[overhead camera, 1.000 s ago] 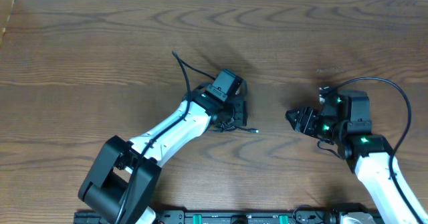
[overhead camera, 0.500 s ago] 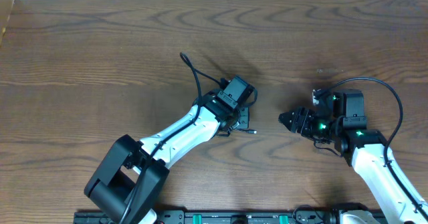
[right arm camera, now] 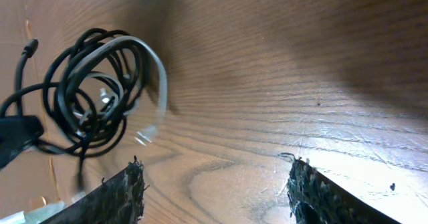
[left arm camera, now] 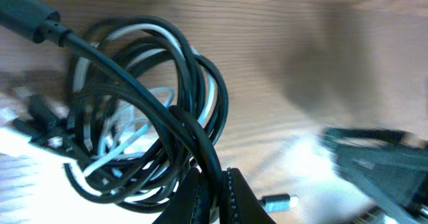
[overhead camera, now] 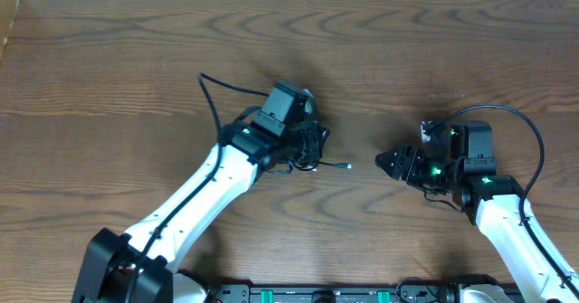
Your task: Untangle cables
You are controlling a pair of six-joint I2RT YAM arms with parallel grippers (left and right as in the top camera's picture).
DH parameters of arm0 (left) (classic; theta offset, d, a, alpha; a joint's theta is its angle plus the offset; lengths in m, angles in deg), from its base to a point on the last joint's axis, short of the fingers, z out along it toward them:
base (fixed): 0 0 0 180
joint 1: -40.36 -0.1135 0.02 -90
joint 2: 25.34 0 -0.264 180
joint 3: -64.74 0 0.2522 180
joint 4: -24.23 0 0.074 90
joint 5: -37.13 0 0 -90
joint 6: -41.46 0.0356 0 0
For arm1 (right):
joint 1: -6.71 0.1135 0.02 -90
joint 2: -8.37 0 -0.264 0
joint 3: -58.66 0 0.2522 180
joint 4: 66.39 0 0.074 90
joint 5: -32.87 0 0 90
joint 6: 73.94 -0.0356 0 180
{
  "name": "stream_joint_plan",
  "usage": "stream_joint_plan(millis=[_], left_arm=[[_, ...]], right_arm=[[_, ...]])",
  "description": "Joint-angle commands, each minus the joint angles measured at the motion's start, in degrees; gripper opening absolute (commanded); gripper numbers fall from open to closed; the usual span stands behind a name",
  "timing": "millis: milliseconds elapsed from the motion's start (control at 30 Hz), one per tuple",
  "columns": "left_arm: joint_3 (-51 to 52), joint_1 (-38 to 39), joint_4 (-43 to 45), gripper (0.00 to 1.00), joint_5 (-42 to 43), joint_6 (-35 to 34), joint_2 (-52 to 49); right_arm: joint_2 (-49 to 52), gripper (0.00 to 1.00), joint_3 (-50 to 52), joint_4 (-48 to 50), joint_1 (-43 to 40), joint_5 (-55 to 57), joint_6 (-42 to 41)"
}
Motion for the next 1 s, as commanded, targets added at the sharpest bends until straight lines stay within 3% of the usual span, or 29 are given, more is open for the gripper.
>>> stream_joint_plan(millis=[0,367,800,967], left_arm=[[-1.4,-2.2,-0.1,0.08,12.2,0.5,0.4],[-1.4,-4.3,-0.3,0.08,28.3,15.5,0.4],[-1.2,-4.3,-3.4,0.08,28.5,30.1,0.2],[0.6,-4.3,-3.6,0.08,25.7,30.4,0.2]], right_arm=[[0.0,0.67,-1.2,0.1,-0.2,-1.6,-0.2],[0.0,0.73,-1.2,0.1,-0.2,-1.8,-0.2],[0.0,0.77,-1.2,0.1,-0.2,-1.8,-0.2],[0.0,0.78,-1.2,0.1,-0.2,-1.8,-0.2]])
